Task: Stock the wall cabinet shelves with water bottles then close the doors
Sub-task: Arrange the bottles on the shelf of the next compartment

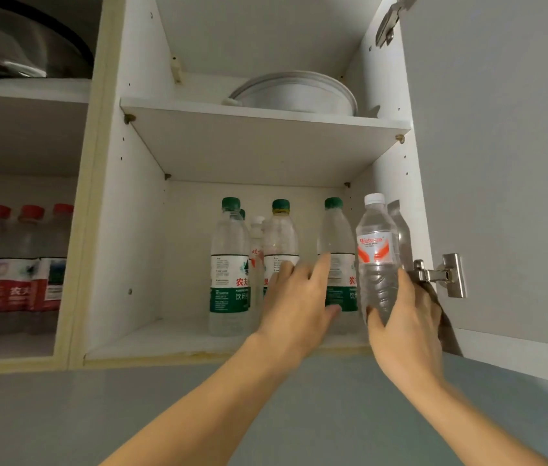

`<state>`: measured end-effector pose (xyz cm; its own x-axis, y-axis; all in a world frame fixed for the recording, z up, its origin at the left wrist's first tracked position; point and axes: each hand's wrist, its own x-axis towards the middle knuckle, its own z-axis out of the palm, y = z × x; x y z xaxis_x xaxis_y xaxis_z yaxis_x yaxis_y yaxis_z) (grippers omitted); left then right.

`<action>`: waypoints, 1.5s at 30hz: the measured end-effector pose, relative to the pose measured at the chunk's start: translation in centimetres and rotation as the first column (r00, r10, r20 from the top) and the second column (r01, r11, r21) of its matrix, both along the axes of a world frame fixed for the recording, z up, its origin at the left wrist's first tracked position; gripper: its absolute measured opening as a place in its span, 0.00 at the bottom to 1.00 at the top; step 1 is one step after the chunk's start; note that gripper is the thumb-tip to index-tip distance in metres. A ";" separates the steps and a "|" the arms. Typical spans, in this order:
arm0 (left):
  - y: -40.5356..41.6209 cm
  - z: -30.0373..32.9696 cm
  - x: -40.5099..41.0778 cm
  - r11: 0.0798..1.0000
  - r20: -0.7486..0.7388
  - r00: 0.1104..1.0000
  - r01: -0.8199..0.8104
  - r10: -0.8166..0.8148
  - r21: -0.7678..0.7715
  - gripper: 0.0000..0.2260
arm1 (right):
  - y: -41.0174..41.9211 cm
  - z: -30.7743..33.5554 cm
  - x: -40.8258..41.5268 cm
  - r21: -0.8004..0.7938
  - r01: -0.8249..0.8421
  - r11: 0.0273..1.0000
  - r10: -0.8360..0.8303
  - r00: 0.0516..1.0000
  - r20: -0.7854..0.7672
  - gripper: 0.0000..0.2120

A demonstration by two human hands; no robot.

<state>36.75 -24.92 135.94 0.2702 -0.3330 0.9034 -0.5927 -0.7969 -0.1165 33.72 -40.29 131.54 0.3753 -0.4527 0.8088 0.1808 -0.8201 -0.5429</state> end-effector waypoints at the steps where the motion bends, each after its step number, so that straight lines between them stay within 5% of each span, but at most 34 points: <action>1: 1.4 0.5 -0.2 0.996 0.109 0.994 0.038 -0.029 -0.081 0.32 | 0.4 -0.1 0.0 -0.043 0.002 0.999 0.000 0.999 0.052 0.37; 4: 6.1 2.6 -0.1 0.944 0.278 0.959 0.047 0.048 -0.326 0.32 | 2.4 0.1 0.4 -0.220 -0.045 0.974 0.098 0.967 0.237 0.34; 6: 8.9 3.5 0.6 0.888 -0.004 0.998 -0.064 0.070 -0.455 0.43 | 4.2 0.9 0.9 -0.318 -0.118 0.941 0.208 0.941 0.266 0.32; 8: 10.4 3.6 1.3 0.835 -0.400 0.912 -0.152 -0.087 -0.529 0.52 | 6.1 2.1 1.7 -0.417 -0.158 0.895 0.260 0.945 0.199 0.32; 11: 11.1 2.3 2.6 0.834 -0.593 0.713 -0.020 -0.374 -0.551 0.38 | 8.1 3.4 3.2 -0.550 -0.141 0.823 0.195 0.980 0.041 0.38; 13: 11.5 1.4 3.4 0.864 -0.600 0.697 0.056 -0.393 -0.500 0.30 | 8.7 3.7 4.1 -0.600 -0.070 0.797 0.086 0.996 -0.002 0.40; 18: 11.9 1.3 4.1 0.910 -0.615 0.690 0.162 -0.381 -0.382 0.30 | 8.3 3.3 4.5 -0.599 0.042 0.800 -0.069 0.997 -0.023 0.39; 22: 10.2 1.7 4.5 0.934 -0.637 0.688 0.197 -0.349 -0.299 0.28 | 7.8 3.0 4.1 -0.553 0.038 0.832 -0.075 0.996 -0.045 0.32; 28: 7.3 1.4 5.1 0.932 -0.590 0.722 0.260 -0.362 -0.253 0.43 | 8.3 3.4 3.1 -0.479 -0.038 0.877 -0.013 0.995 -0.103 0.35; 34: 8.4 1.9 4.9 0.930 -0.599 0.712 0.291 -0.367 -0.225 0.32 | 9.3 3.8 4.0 -0.480 0.047 0.876 -0.097 0.992 -0.079 0.38; 40: 13.7 6.1 6.1 0.935 -0.390 0.900 0.049 -0.193 -0.350 0.30 | 9.0 3.0 5.1 -0.443 0.023 0.896 -0.035 0.999 -0.018 0.47; 45: 11.9 5.9 8.6 0.903 -0.603 0.745 -0.002 -0.285 -0.429 0.36 | 8.6 2.7 5.4 -0.446 0.011 0.895 -0.011 1.000 0.001 0.52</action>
